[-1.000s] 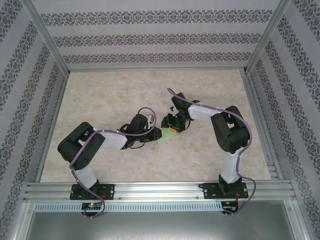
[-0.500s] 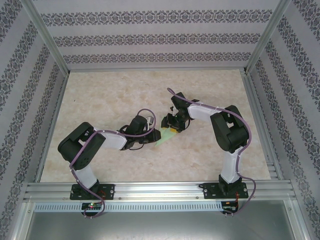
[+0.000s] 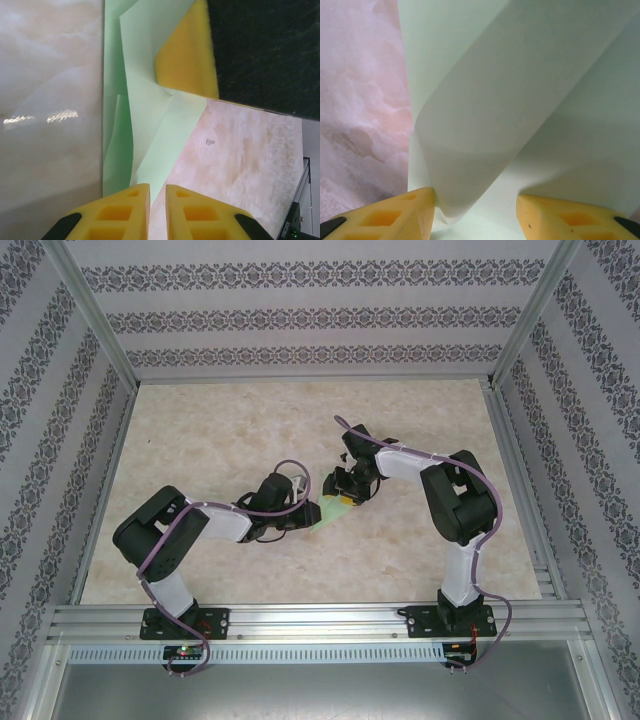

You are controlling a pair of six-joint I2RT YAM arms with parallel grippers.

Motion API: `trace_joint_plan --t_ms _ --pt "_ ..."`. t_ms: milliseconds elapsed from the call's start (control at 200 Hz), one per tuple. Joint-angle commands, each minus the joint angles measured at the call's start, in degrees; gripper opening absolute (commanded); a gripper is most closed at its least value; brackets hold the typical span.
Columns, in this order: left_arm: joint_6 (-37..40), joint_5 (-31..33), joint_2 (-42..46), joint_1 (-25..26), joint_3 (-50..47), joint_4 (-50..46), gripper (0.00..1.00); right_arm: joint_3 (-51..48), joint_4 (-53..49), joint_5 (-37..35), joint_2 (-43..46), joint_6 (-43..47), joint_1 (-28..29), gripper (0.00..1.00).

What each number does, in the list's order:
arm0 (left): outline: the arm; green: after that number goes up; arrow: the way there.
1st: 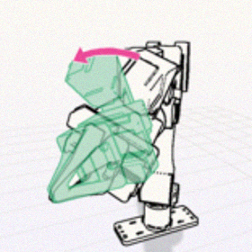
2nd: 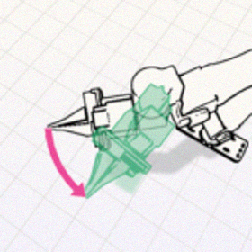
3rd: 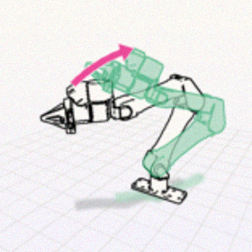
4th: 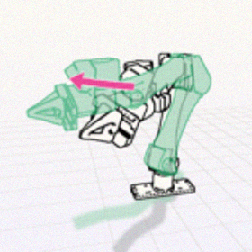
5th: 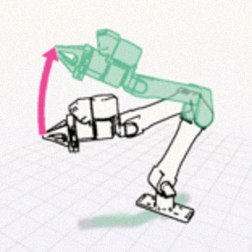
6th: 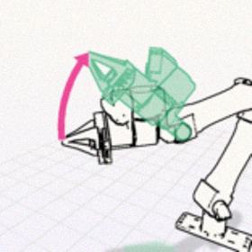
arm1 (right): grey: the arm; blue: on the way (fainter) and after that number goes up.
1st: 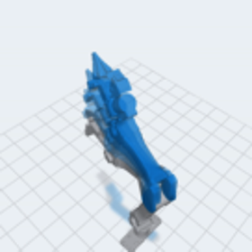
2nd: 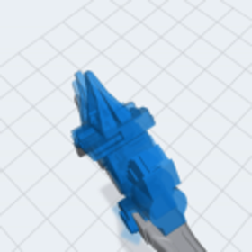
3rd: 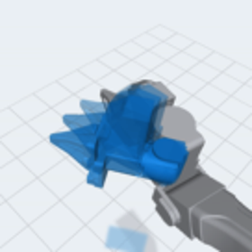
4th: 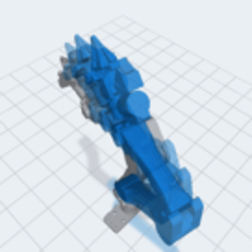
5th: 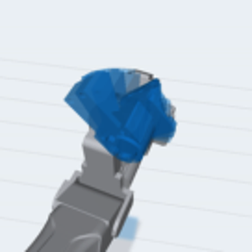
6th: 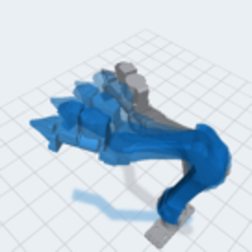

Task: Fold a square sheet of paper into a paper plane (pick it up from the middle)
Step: Fourth fold the wing at the center of the table.

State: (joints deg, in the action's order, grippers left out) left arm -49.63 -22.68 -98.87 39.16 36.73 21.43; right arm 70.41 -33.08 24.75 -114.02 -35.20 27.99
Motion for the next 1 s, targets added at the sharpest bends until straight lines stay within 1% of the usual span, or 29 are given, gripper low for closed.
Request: trace_joint_plan --t_ms 0,510,724,834,999 --pt "0.0 -0.4 1.1 0.5 -1.5 -1.7 0.16 -5.7 0.3 -12.8 -13.1 1.5 0.0 0.52" --pt "0.8 -0.9 1.5 0.7 -2.3 -4.3 0.14 -4.6 -0.6 -13.8 -15.7 1.1 -0.2 0.48" --pt "2.3 -1.5 2.4 0.7 -2.5 -6.7 0.11 -4.1 -1.2 -13.9 -16.9 1.8 -0.1 0.47" --pt "3.1 -0.7 4.5 0.7 -2.2 -7.8 0.11 -3.9 -1.5 -14.0 -17.1 1.8 -0.1 0.46" --pt "2.8 2.4 8.2 0.5 -1.5 -7.2 0.11 -3.6 -1.5 -14.0 -17.0 2.1 0.0 0.48"
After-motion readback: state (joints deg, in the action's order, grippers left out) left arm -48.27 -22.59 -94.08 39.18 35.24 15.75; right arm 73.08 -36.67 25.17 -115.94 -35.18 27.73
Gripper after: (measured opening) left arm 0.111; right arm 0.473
